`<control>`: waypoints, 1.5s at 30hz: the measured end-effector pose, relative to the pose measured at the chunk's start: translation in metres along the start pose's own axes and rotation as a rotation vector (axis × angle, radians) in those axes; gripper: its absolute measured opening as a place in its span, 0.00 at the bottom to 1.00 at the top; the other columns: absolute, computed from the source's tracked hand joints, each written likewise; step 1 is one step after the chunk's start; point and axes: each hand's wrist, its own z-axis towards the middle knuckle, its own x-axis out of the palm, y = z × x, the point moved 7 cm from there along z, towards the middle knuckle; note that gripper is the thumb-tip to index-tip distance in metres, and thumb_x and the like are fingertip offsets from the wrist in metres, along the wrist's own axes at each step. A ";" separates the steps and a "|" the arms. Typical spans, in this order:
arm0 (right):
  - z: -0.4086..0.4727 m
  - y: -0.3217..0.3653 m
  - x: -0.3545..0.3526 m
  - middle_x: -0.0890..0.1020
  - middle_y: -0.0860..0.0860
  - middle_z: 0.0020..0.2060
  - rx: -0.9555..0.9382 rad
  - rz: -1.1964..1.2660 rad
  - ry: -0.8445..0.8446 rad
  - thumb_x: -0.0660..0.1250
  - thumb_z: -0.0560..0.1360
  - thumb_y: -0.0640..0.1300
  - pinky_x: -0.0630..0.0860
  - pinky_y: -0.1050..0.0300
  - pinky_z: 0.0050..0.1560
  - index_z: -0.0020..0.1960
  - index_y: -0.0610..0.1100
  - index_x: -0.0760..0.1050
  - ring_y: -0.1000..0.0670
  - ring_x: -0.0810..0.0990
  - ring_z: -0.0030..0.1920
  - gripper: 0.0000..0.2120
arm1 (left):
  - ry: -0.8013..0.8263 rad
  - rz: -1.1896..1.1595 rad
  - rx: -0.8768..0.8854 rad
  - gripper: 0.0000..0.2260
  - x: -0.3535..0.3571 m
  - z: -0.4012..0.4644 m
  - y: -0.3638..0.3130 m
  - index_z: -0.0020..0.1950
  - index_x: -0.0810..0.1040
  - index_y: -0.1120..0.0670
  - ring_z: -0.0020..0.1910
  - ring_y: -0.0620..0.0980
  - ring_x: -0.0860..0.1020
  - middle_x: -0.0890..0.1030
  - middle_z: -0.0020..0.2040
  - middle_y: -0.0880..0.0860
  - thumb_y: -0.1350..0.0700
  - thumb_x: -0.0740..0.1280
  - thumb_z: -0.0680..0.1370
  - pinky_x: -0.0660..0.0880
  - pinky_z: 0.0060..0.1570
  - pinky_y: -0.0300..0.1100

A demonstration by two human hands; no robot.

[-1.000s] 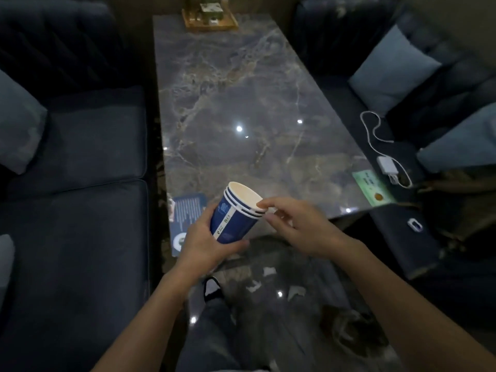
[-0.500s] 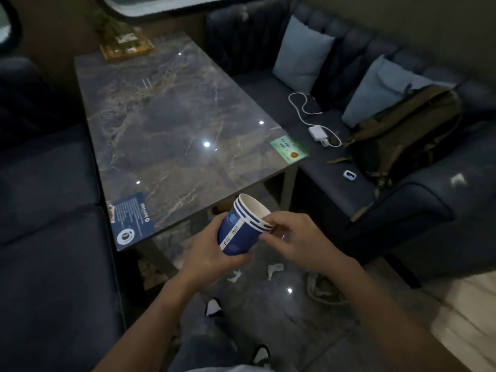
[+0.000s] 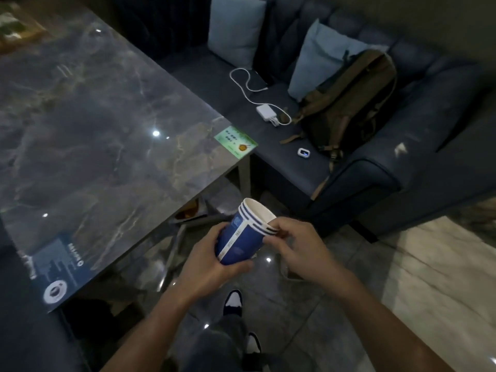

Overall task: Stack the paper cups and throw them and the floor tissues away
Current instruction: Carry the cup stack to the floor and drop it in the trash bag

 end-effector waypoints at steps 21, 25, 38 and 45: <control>-0.067 -0.250 -0.095 0.81 0.51 0.36 0.571 0.135 -0.261 0.64 0.77 0.36 0.75 0.66 0.36 0.48 0.52 0.77 0.60 0.79 0.32 0.12 | -0.060 -0.630 -0.677 0.12 0.194 0.085 0.069 0.58 0.79 0.64 0.39 0.51 0.81 0.83 0.46 0.61 0.63 0.69 0.75 0.76 0.41 0.43; -0.067 -0.312 -0.103 0.84 0.50 0.42 0.582 0.110 -0.125 0.63 0.77 0.38 0.78 0.56 0.45 0.51 0.50 0.79 0.55 0.82 0.41 0.10 | -0.083 -0.593 -0.724 0.10 0.238 0.104 0.076 0.57 0.79 0.61 0.53 0.59 0.82 0.84 0.46 0.52 0.63 0.67 0.76 0.78 0.48 0.45; -0.069 -0.487 -0.046 0.81 0.49 0.40 0.774 -0.048 0.121 0.64 0.75 0.36 0.72 0.71 0.39 0.58 0.42 0.78 0.50 0.80 0.40 0.12 | -0.078 -0.667 -0.914 0.05 0.359 0.152 0.178 0.51 0.78 0.54 0.51 0.55 0.79 0.80 0.56 0.61 0.62 0.64 0.80 0.76 0.50 0.46; -0.056 -0.568 0.004 0.80 0.48 0.44 0.825 -0.120 0.217 0.63 0.77 0.39 0.68 0.63 0.38 0.59 0.42 0.77 0.53 0.76 0.38 0.12 | -0.049 -0.608 -0.953 0.07 0.395 0.190 0.250 0.47 0.79 0.52 0.51 0.53 0.79 0.80 0.50 0.55 0.62 0.65 0.80 0.77 0.56 0.49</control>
